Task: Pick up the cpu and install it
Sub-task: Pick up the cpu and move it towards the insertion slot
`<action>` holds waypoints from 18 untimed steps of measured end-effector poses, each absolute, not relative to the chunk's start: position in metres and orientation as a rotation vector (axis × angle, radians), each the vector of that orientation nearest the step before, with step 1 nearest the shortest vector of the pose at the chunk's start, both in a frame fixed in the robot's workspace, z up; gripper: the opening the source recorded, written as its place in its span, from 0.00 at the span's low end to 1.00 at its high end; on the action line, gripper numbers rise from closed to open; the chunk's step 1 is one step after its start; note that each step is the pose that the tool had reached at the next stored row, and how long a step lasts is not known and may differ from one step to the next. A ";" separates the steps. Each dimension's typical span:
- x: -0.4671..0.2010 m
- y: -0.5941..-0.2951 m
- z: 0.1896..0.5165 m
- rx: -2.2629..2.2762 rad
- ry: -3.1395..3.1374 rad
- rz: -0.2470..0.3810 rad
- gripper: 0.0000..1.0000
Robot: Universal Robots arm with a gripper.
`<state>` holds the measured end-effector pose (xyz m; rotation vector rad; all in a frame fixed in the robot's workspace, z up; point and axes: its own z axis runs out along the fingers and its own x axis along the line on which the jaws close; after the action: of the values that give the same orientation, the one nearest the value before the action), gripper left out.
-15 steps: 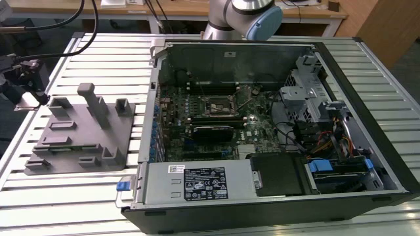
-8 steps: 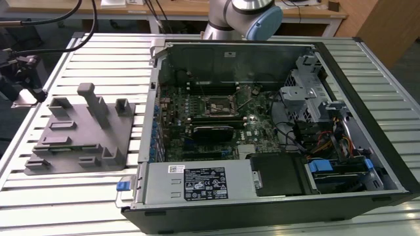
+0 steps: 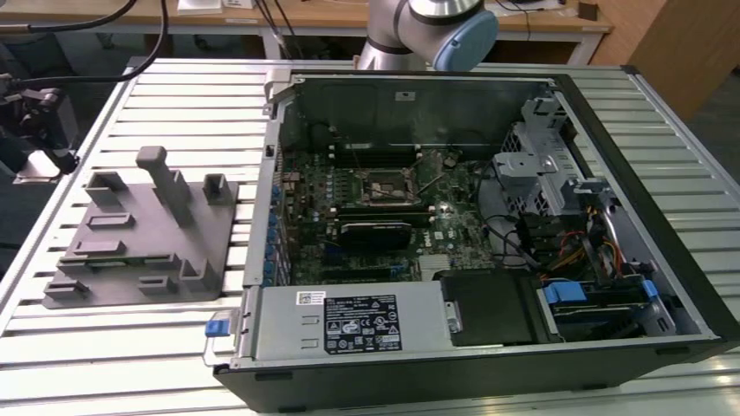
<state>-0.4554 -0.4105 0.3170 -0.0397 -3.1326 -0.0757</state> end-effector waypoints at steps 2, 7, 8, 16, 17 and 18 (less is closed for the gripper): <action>-0.455 -0.410 0.320 -0.040 -3.132 -0.076 0.54; -0.455 -0.410 0.329 -0.040 -3.133 -0.076 0.54; -0.455 -0.410 0.331 -0.040 -3.133 -0.076 0.54; -0.455 -0.410 0.348 -0.040 -3.133 -0.076 0.54; -0.455 -0.410 0.357 -0.040 -3.133 -0.076 0.54; -0.455 -0.410 0.359 -0.040 -3.133 -0.076 0.54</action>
<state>-0.4554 -0.4102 0.3591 -0.0396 -3.1325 -0.0756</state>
